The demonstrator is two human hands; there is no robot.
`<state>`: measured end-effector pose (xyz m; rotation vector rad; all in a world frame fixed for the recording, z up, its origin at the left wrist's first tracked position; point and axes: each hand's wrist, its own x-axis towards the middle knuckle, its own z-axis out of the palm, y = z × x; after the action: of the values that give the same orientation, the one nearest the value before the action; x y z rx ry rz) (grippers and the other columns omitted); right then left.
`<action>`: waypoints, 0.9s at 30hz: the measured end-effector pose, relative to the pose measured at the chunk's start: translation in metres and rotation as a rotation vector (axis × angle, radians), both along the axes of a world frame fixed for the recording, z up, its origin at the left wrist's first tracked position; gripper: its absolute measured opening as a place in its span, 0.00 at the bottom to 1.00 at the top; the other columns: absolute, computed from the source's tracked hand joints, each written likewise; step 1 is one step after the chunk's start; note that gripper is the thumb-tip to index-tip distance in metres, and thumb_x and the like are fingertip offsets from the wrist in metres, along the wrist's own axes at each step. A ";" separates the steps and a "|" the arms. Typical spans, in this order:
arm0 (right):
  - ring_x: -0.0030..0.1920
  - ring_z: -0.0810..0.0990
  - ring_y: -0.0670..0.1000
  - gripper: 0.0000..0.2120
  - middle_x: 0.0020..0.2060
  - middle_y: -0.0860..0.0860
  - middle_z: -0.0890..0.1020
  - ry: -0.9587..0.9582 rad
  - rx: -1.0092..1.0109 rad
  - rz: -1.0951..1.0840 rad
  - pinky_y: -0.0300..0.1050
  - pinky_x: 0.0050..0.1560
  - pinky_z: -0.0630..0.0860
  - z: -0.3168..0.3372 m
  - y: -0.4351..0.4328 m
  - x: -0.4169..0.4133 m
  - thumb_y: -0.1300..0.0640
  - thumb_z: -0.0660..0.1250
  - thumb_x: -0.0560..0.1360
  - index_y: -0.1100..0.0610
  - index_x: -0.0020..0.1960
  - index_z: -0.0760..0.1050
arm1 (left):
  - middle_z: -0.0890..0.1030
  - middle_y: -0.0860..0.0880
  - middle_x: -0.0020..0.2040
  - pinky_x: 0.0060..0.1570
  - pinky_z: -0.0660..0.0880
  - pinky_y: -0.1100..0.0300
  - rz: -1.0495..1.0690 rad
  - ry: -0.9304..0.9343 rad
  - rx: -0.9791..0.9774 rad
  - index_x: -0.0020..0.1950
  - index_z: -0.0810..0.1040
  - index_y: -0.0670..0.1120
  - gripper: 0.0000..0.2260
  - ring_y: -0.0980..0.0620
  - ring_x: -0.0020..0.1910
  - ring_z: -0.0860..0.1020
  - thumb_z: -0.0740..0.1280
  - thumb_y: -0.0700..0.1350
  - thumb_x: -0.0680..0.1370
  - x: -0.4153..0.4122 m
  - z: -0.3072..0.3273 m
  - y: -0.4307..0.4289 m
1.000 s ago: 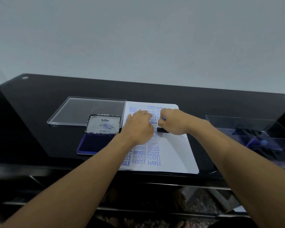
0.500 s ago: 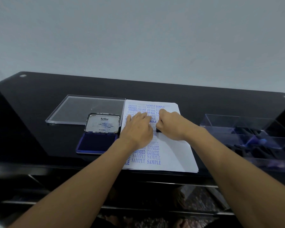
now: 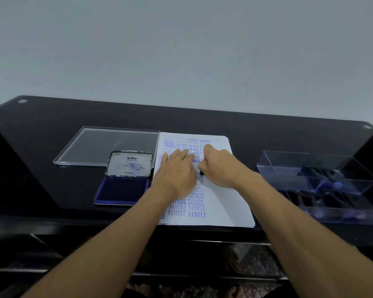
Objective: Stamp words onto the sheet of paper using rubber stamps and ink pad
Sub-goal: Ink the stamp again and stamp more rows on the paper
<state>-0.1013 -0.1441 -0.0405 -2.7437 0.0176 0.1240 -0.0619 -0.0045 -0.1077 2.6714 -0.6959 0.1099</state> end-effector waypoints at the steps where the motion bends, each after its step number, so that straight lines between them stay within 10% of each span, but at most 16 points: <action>1: 0.32 0.68 0.53 0.13 0.35 0.55 0.73 -0.004 -0.002 -0.001 0.47 0.31 0.63 0.000 0.000 0.000 0.57 0.57 0.81 0.52 0.40 0.57 | 0.61 0.48 0.77 0.77 0.47 0.43 0.000 -0.001 0.002 0.76 0.63 0.47 0.21 0.48 0.77 0.55 0.50 0.46 0.83 0.000 0.000 0.000; 27: 0.33 0.66 0.51 0.12 0.39 0.54 0.72 -0.022 -0.005 -0.037 0.45 0.31 0.61 -0.005 0.001 0.010 0.56 0.58 0.80 0.52 0.39 0.59 | 0.62 0.48 0.77 0.77 0.46 0.43 -0.012 -0.001 -0.003 0.76 0.63 0.46 0.21 0.48 0.77 0.56 0.50 0.46 0.83 0.000 -0.001 0.001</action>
<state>-0.0915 -0.1434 -0.0455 -2.7475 0.0620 0.0834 -0.0622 -0.0032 -0.1084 2.6641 -0.7121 0.1095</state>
